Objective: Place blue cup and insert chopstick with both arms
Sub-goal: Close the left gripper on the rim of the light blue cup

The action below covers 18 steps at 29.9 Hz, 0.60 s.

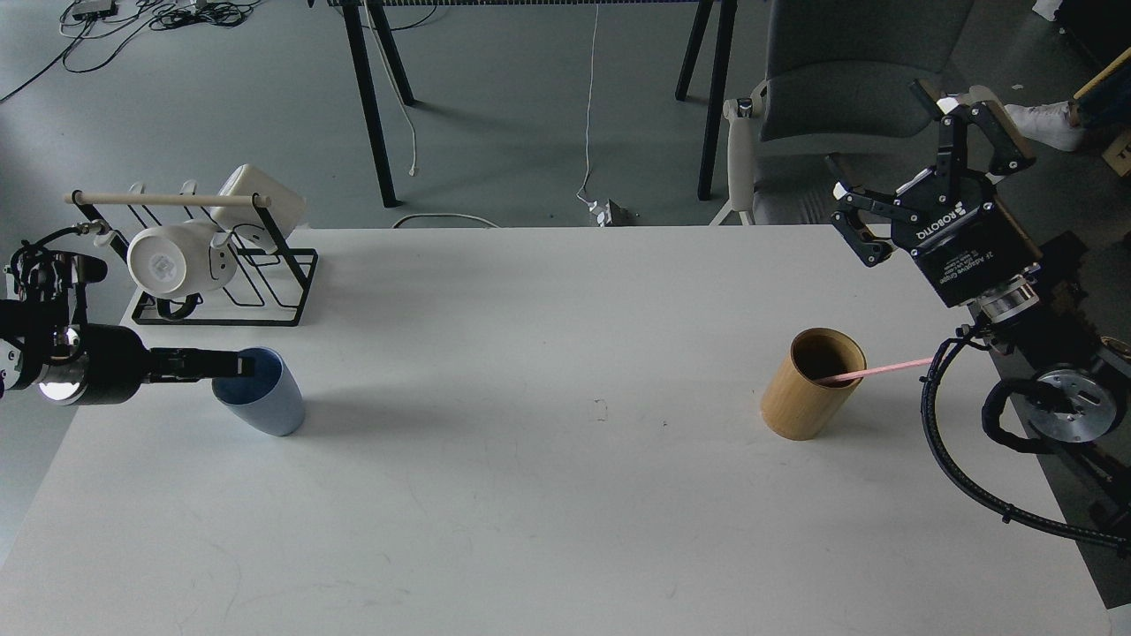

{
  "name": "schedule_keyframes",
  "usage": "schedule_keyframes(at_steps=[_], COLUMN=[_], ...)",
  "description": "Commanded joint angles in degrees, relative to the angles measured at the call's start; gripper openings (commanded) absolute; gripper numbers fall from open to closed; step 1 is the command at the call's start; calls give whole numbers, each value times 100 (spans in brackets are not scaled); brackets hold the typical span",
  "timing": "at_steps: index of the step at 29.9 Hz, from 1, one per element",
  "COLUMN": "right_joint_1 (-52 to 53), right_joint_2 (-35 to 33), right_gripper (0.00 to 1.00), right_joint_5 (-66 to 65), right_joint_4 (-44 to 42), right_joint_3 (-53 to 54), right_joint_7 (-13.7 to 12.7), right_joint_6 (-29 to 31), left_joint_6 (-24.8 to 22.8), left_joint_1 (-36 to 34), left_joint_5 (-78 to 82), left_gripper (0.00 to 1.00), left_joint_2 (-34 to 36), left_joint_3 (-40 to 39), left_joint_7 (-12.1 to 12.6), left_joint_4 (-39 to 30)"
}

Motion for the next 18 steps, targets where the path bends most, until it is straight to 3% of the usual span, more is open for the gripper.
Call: schedule_keyframes(at_steps=[1,6,18], right_joint_1=[-63,-134,-248], right_joint_2=[-6,-15,-15], right_gripper=[92,92,92], right_joint_5=[0,0,0], right_joint_4=[2,2,10], right_joint_3=[96,149,176], right_joint_7=[1,1,1], right_joint_6=[0,0,0], left_joint_6=[0,57,400], left_joint_1=[3,3,21], left_joint_5=[-6,-6,-6], left_gripper=[88,72,51], left_joint_2=[-54,-89,-89], left_joint_3=[-8,1,18], left_joint_7=[0,0,0], left_joint_4=[0,0,9])
